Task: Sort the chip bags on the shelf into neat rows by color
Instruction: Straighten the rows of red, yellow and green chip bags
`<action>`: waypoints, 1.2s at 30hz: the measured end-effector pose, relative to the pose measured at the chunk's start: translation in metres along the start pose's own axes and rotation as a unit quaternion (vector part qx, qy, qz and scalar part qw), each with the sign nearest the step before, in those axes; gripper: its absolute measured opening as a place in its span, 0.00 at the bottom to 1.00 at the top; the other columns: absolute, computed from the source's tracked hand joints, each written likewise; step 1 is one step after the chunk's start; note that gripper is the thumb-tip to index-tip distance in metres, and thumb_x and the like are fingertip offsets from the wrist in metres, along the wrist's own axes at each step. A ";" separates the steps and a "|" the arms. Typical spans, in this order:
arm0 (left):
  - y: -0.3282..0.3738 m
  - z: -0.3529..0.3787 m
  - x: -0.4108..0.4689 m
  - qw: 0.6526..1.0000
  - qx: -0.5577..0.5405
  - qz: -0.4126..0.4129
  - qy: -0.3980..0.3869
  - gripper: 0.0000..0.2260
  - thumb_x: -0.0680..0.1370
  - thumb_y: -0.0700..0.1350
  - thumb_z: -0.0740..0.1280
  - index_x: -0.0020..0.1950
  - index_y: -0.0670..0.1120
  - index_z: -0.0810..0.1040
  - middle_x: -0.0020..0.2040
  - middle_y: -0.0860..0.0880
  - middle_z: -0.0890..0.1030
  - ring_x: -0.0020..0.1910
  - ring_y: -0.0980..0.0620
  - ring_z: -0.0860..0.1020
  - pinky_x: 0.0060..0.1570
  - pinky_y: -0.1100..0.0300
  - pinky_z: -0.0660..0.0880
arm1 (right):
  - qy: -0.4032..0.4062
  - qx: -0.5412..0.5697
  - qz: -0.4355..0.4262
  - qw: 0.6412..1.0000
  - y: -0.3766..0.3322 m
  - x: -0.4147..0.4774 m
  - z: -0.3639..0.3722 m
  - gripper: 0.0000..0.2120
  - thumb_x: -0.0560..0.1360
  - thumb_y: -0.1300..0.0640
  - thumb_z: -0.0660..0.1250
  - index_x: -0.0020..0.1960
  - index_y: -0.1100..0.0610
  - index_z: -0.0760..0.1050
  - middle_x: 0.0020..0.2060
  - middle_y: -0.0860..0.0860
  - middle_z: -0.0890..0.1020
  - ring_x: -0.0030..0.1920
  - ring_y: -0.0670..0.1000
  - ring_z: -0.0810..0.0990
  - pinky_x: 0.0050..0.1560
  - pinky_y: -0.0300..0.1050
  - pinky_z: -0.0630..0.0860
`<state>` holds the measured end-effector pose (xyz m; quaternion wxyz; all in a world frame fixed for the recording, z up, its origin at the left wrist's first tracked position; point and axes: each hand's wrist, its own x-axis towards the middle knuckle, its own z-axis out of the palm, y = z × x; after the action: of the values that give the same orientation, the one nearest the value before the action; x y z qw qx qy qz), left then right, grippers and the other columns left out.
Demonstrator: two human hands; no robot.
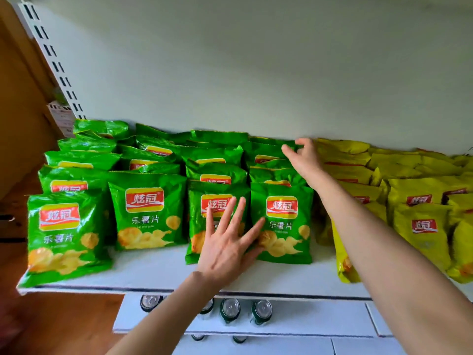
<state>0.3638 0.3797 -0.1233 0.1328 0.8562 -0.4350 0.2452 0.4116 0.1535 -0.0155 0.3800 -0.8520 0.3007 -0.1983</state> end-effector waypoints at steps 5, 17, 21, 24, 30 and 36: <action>-0.002 0.009 -0.004 1.000 -0.003 -0.015 0.002 0.21 0.77 0.61 0.56 0.68 0.56 0.68 0.72 0.37 0.66 0.73 0.40 0.58 0.68 0.34 0.49 | 0.017 -0.058 -0.033 0.998 0.003 0.000 0.010 0.20 0.76 0.57 0.65 0.64 0.61 0.65 0.61 0.59 0.73 0.61 0.57 0.72 0.52 0.39 0.66; -0.001 0.008 -0.003 1.000 -0.015 -0.021 0.014 0.22 0.76 0.61 0.58 0.68 0.55 0.68 0.72 0.37 0.65 0.73 0.41 0.59 0.69 0.38 0.45 | 0.027 -0.023 -0.178 0.983 0.006 -0.068 -0.035 0.15 0.77 0.58 0.64 0.61 0.63 0.72 0.60 0.59 0.76 0.62 0.56 0.74 0.62 0.49 0.71; -0.001 0.007 -0.003 0.999 -0.016 -0.022 0.021 0.23 0.76 0.61 0.58 0.66 0.51 0.73 0.71 0.37 0.67 0.72 0.41 0.60 0.68 0.37 0.47 | -0.019 -0.098 -0.206 0.973 0.038 -0.131 -0.028 0.21 0.71 0.55 0.71 0.62 0.61 0.74 0.68 0.61 0.67 0.70 0.57 0.64 0.67 0.45 0.59; -0.001 0.007 -0.002 1.000 -0.004 -0.021 0.007 0.25 0.75 0.62 0.57 0.66 0.51 0.73 0.71 0.37 0.67 0.72 0.41 0.60 0.66 0.34 0.51 | -0.087 -0.183 -0.204 0.958 0.050 -0.135 -0.018 0.29 0.70 0.50 0.71 0.68 0.55 0.69 0.73 0.59 0.57 0.74 0.56 0.53 0.69 0.41 0.49; 0.001 -0.001 -0.001 0.999 0.001 -0.018 -0.031 0.26 0.79 0.64 0.49 0.67 0.51 0.73 0.70 0.37 0.69 0.71 0.40 0.62 0.60 0.29 0.51 | -0.080 -0.214 -0.208 0.951 0.052 -0.134 -0.019 0.29 0.71 0.49 0.70 0.70 0.54 0.67 0.74 0.59 0.55 0.75 0.56 0.50 0.71 0.44 0.47; -0.022 -0.039 -0.006 1.000 -0.017 -0.017 -0.002 0.25 0.80 0.59 0.49 0.64 0.45 0.74 0.67 0.38 0.73 0.67 0.39 0.70 0.61 0.32 0.56 | -0.083 -0.174 -0.210 0.958 0.027 -0.131 -0.022 0.24 0.74 0.50 0.67 0.68 0.56 0.68 0.72 0.55 0.62 0.73 0.54 0.58 0.70 0.47 0.56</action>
<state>0.3668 0.4136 -0.0935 0.1508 0.8613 -0.4250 0.2342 0.2922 0.2148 -0.0371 0.1990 -0.9624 0.1120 -0.1468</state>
